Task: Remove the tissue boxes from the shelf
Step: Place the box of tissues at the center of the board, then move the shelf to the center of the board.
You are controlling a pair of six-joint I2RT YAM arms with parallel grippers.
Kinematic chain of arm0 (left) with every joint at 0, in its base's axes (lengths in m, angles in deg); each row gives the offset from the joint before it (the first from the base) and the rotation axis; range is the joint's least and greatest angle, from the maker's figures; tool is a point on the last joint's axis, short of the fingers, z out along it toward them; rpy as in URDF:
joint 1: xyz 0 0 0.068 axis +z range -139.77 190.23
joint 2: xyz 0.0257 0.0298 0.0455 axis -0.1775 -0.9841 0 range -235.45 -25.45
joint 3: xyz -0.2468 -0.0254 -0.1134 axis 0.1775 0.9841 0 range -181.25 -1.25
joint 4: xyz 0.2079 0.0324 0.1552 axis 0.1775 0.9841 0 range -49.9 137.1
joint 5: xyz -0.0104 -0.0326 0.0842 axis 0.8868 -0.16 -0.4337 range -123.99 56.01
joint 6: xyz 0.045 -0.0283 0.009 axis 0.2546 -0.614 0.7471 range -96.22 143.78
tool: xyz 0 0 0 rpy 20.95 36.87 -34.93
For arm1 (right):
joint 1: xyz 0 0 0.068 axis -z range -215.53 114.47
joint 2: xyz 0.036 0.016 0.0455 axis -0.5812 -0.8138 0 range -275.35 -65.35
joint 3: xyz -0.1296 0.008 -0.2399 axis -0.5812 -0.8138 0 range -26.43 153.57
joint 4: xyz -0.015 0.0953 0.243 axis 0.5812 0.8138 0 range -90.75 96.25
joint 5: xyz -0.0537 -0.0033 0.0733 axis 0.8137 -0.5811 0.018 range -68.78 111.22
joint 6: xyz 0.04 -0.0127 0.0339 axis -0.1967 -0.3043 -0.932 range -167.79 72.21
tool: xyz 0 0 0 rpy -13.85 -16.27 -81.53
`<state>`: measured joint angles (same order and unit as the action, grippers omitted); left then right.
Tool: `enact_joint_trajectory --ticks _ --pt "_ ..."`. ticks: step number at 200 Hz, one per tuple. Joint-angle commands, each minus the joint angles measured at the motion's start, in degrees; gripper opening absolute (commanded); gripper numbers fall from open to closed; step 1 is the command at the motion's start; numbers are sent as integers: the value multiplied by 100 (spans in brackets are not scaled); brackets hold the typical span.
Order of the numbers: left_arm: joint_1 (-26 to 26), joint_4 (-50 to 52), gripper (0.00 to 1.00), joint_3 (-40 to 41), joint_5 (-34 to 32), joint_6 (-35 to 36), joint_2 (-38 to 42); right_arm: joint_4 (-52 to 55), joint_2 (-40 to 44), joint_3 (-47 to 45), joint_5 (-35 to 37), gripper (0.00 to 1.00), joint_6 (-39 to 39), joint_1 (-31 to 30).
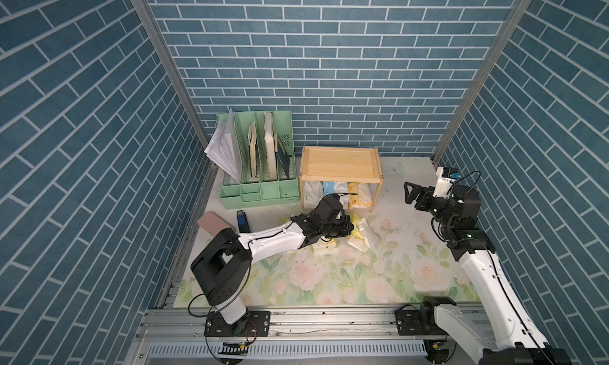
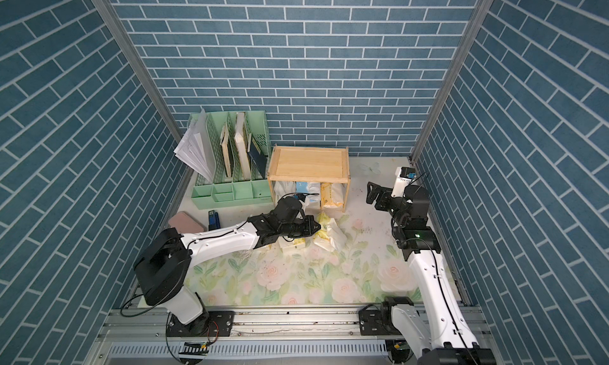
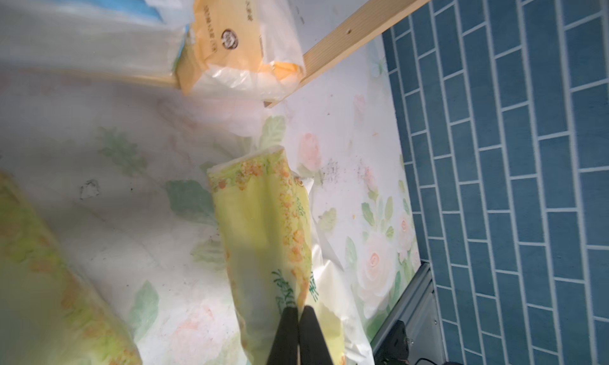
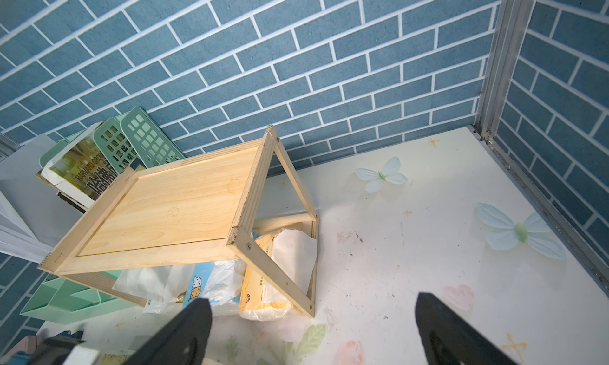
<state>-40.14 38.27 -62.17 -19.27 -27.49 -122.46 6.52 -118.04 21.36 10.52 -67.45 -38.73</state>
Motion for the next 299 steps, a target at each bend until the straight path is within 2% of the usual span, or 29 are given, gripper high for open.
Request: enact_joint_trajectory --ticks 1,54,107,178,214,256,299 --pt "-67 -103 0 -175 -215 -15 -109 31 52 -68 29 100 15 13" --pt "-70 -178 0 -305 -217 -20 -591 73 -72 -36 6 100 160 13" --pt "-67 0 0 -391 -469 8 -724 96 -145 -21 -9 100 250 15" --pt "-61 259 23 -376 -655 70 -740 75 -239 -22 -37 100 290 13" --pt "-61 439 30 -380 -754 165 -632 110 -286 9 -107 100 296 15" --pt "-26 601 41 -381 -1016 355 -182 141 -337 -67 -261 100 327 11" --pt "264 835 53 -294 -1289 607 525 0 -668 -238 -991 100 275 13"
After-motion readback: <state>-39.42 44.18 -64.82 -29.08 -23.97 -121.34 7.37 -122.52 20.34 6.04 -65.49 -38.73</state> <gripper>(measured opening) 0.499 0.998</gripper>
